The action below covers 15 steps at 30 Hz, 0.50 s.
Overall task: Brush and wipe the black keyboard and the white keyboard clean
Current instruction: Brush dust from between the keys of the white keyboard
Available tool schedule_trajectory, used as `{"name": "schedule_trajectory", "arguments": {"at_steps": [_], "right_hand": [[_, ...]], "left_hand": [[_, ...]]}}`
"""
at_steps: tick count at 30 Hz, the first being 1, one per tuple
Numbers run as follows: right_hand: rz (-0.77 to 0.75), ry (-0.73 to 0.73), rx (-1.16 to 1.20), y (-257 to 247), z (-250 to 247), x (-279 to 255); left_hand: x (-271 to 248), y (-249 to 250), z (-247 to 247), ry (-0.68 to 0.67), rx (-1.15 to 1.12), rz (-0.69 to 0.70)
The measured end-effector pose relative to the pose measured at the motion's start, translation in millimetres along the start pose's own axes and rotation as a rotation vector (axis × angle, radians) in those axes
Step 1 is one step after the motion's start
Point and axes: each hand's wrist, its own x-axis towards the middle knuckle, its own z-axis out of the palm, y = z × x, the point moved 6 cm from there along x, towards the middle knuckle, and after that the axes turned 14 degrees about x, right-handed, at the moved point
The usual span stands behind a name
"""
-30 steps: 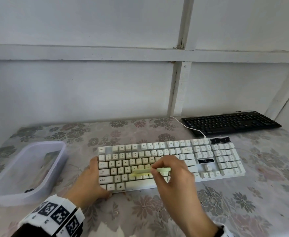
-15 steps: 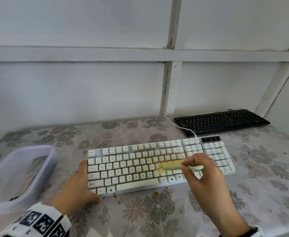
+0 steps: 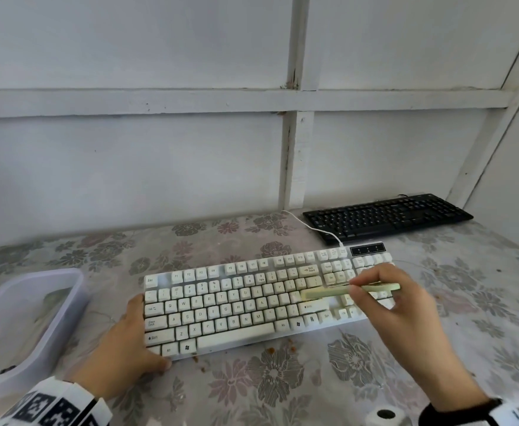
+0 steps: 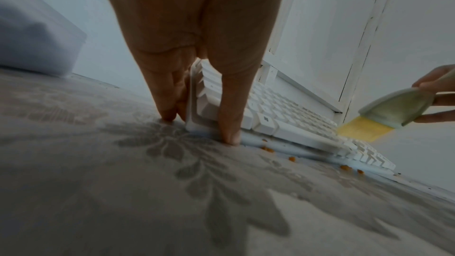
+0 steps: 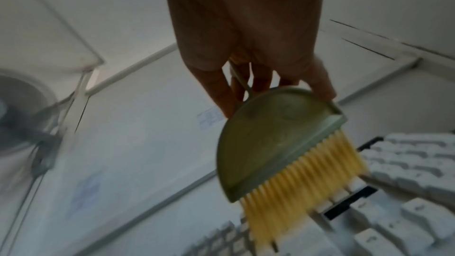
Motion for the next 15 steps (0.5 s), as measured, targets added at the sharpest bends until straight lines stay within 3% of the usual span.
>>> {"name": "schedule_trajectory", "arguments": {"at_steps": [3,10,12,15], "right_hand": [[0.073,-0.066,0.074,9,-1,0],[-0.017,0.139,-0.208,8,-53,14],[-0.048,0.167,-0.107,5,-64,17],[0.005,0.05,0.032,13,-63,19]], "left_hand": [[0,1,-1,-0.01,0.007,0.006],[0,-2,0,-0.041,-0.005,0.003],[0,-1,-1,-0.042,-0.014,0.006],[-1,-1,0,-0.043,-0.03,-0.002]]}}
